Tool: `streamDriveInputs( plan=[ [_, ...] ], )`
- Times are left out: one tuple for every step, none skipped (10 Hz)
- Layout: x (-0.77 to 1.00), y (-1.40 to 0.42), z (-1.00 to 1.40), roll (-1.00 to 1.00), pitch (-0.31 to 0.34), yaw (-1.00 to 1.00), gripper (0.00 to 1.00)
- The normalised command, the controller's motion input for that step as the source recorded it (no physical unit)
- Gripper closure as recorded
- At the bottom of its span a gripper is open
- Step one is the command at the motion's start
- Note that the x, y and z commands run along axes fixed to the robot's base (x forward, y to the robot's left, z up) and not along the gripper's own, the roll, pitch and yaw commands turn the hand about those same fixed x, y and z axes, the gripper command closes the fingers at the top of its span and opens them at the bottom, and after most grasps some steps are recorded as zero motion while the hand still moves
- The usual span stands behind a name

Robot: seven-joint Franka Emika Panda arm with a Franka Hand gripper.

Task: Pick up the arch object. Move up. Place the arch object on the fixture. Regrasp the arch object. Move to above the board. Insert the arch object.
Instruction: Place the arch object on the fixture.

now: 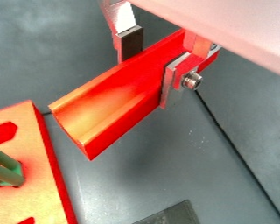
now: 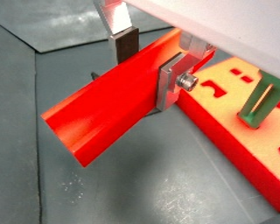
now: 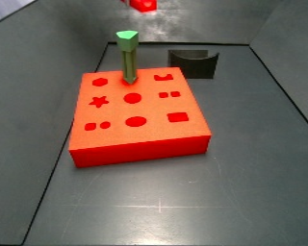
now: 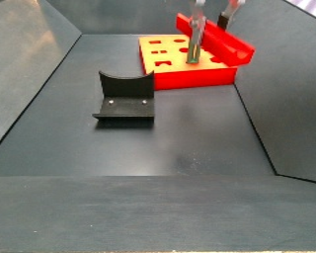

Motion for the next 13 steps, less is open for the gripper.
streamDriveInputs(
  plan=[
    [1.00, -0.65, 0.18, 0.07, -0.032, -1.00, 1.00],
    [1.00, -0.63, 0.10, 0.07, -0.028, -1.00, 1.00],
    [1.00, -0.56, 0.09, 0.07, -0.022, -1.00, 1.00],
    [1.00, -0.35, 0.05, 0.09, 0.003, -1.00, 1.00],
    [1.00, -0.26, 0.03, 0.12, 0.027, -1.00, 1.00],
    [1.00, -0.19, 0.02, 0.13, 0.049, -0.81, 1.00],
    [0.90, -0.13, 0.01, 0.13, 0.066, -0.57, 1.00],
    [0.78, -0.07, 0.00, 0.13, 0.083, -0.37, 1.00],
    [0.63, -0.04, 0.00, 0.13, 0.102, -0.20, 1.00],
    [0.51, -0.02, 0.00, 0.12, 0.116, -0.13, 1.00],
    [0.36, -0.01, 0.01, 0.10, 0.133, -0.07, 1.00],
    [0.30, -0.01, 0.01, 0.09, 0.140, -0.05, 1.00],
    [1.00, 0.26, -0.15, -1.00, 0.136, 0.07, 1.00]
  ],
)
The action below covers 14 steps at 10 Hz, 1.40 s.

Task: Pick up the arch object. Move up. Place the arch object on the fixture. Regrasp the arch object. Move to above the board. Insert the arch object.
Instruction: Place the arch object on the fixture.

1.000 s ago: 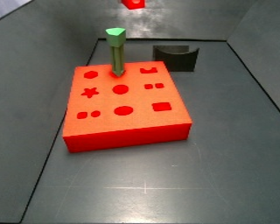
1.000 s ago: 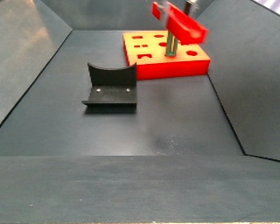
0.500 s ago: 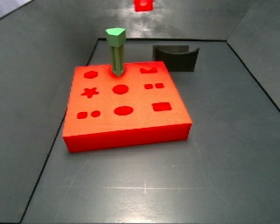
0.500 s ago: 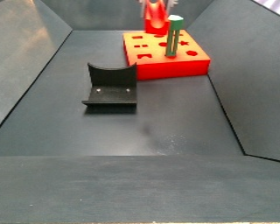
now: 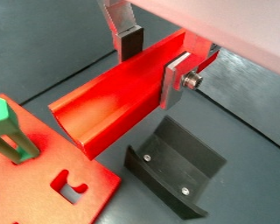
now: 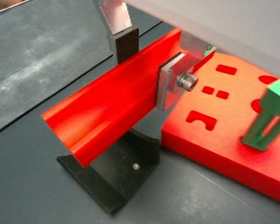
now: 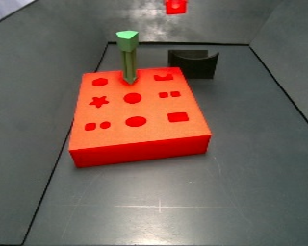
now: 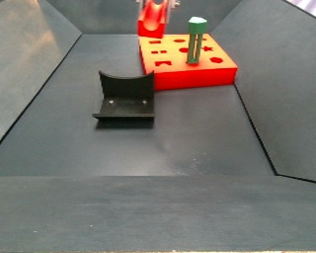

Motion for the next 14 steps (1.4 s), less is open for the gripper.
streamDriveInputs(
  plan=[
    [0.91, 0.25, -0.14, -1.00, 0.137, 0.06, 1.00],
    [0.83, 0.18, -0.08, -1.00, 0.141, 0.04, 1.00],
    [0.73, 0.11, -0.03, -1.00, 0.154, 0.03, 1.00],
    [0.65, 0.08, -0.02, -1.00, 0.163, 0.01, 1.00],
    [0.54, 0.07, -0.02, -1.00, 0.167, 0.00, 1.00],
    [0.45, 0.06, -0.02, -1.00, 0.173, -0.02, 1.00],
    [0.39, 0.05, -0.01, -1.00, 0.176, -0.03, 1.00],
    [0.28, 0.05, -0.01, -1.00, 0.184, -0.06, 1.00],
    [0.17, 0.05, -0.01, -1.00, 0.193, -0.08, 1.00],
    [0.10, 0.05, -0.01, -1.00, 0.198, -0.11, 1.00],
    [0.07, 0.05, -0.01, -1.00, 0.189, -0.14, 1.00],
    [0.06, 0.04, -0.01, -0.77, 0.130, -0.15, 1.00],
    [0.08, 0.05, -0.02, -0.53, 0.096, -0.16, 1.00],
    [0.08, 0.05, -0.02, -0.35, 0.079, -0.15, 1.00]
  ],
)
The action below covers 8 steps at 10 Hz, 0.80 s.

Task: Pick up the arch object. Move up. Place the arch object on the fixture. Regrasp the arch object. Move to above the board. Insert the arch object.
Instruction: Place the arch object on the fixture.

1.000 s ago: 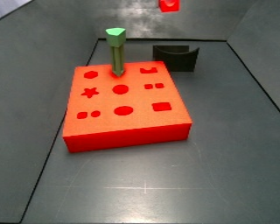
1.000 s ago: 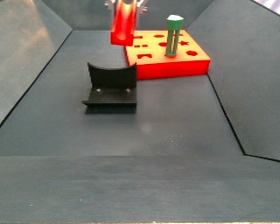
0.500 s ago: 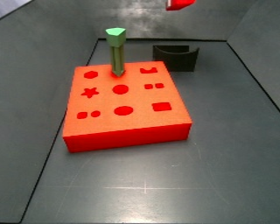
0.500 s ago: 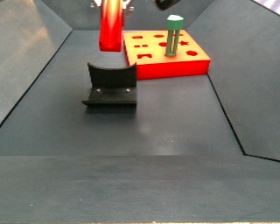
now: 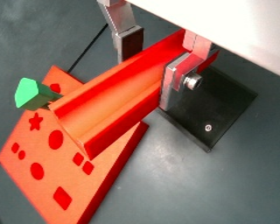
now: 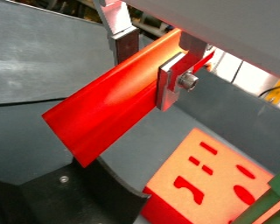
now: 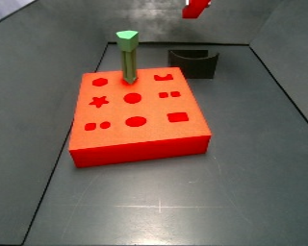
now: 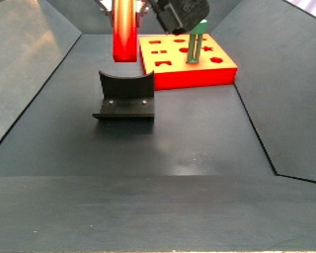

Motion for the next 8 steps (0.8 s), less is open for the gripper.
streamDriveInputs(
  plan=[
    [0.08, 0.04, -0.01, -0.27, 0.065, -0.14, 1.00],
    [0.13, 0.13, -1.00, -1.00, 0.166, -0.08, 1.00],
    [0.13, 0.14, -1.00, -1.00, 0.148, -0.10, 1.00],
    [0.15, 0.14, -1.00, -0.98, 0.179, -0.13, 1.00],
    [0.16, 0.14, -1.00, -0.83, 0.169, -0.14, 1.00],
    [0.16, 0.14, -1.00, -0.66, 0.140, -0.16, 1.00],
    [0.17, 0.14, -1.00, -0.43, 0.096, -0.18, 1.00],
    [0.18, 0.14, -1.00, -0.28, 0.069, -0.18, 1.00]
  ],
)
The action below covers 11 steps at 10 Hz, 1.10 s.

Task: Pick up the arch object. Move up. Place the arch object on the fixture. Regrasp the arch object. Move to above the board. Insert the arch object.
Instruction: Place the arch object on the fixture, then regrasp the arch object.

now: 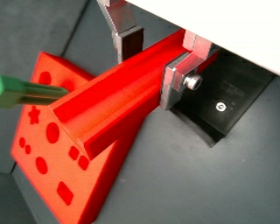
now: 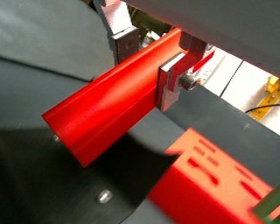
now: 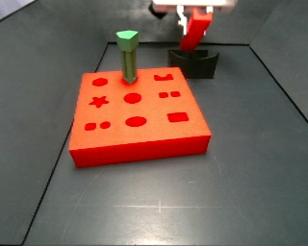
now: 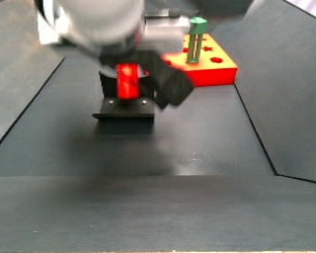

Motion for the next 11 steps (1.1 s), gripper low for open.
streamDriveInputs(
  plan=[
    [0.18, 0.13, -0.97, -0.19, 0.032, -0.17, 1.00],
    [0.16, 0.12, -0.83, -0.18, 0.016, -0.16, 1.00],
    [0.13, 0.09, -0.63, -0.17, -0.003, -0.14, 1.00],
    [0.10, 0.07, -0.40, -0.15, -0.020, -0.12, 1.00],
    [0.07, 0.10, -0.34, -0.12, -0.041, -0.10, 1.00],
    [0.06, 0.10, -0.34, -0.12, -0.044, -0.08, 1.00],
    [0.06, 0.10, -0.34, -0.12, -0.044, -0.07, 1.00],
    [0.06, 0.10, -0.34, -0.12, -0.043, -0.06, 1.00],
    [0.00, -0.50, -0.17, 0.00, 0.000, 0.00, 1.00],
    [0.00, 0.00, 0.00, 0.00, 0.000, 0.00, 0.00],
    [0.00, 0.00, 1.00, 0.04, -0.027, 0.07, 0.00]
  ],
)
